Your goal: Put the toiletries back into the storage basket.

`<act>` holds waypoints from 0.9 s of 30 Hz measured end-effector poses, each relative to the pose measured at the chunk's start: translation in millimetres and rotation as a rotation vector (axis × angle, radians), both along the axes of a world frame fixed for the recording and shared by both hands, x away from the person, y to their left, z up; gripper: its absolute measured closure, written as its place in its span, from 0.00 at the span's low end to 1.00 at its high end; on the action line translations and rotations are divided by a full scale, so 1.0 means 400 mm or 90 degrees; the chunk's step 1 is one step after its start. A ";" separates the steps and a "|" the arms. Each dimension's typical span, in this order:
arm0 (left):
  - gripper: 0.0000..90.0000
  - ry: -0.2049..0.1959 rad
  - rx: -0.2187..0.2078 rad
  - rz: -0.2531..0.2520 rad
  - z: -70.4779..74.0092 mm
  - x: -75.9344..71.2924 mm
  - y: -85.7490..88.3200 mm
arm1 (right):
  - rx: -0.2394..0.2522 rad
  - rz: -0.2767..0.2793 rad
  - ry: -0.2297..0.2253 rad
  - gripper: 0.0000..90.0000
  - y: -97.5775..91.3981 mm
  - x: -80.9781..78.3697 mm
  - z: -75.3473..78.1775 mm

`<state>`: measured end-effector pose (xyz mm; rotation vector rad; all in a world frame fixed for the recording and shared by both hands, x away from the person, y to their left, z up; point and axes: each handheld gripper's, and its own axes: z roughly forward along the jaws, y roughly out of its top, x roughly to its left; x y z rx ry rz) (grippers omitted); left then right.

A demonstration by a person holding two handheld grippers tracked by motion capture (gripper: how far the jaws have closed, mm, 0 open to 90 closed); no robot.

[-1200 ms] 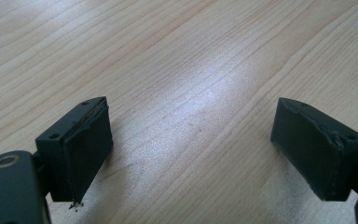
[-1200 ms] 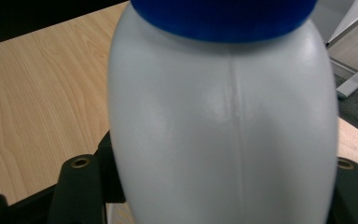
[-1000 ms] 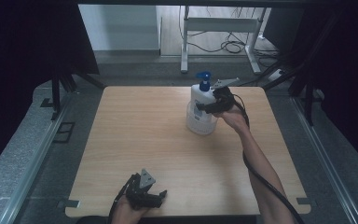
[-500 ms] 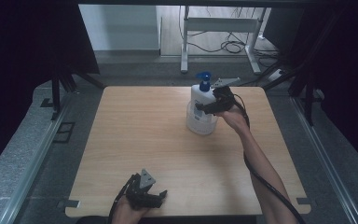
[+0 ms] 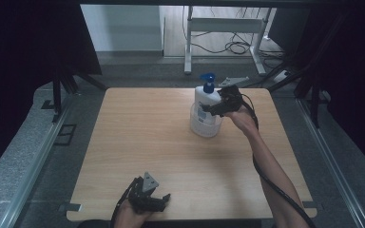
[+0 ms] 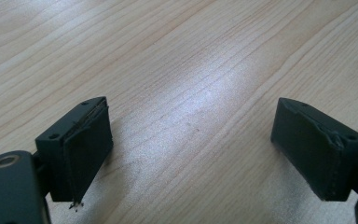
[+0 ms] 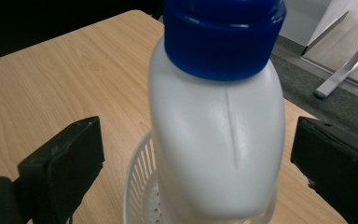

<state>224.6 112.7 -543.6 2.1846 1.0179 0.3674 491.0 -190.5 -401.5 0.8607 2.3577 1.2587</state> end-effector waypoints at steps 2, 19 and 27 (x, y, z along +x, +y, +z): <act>0.13 0.000 0.000 0.000 0.000 0.000 0.000 | 0.000 0.000 0.001 0.02 -0.001 -0.003 0.003; 0.13 0.000 0.000 0.000 0.000 0.000 0.000 | -0.004 0.006 -0.002 0.00 -0.018 -0.037 0.017; 0.13 0.000 0.000 0.000 0.000 0.000 0.000 | -0.006 -0.003 -0.001 0.00 -0.042 -0.066 0.021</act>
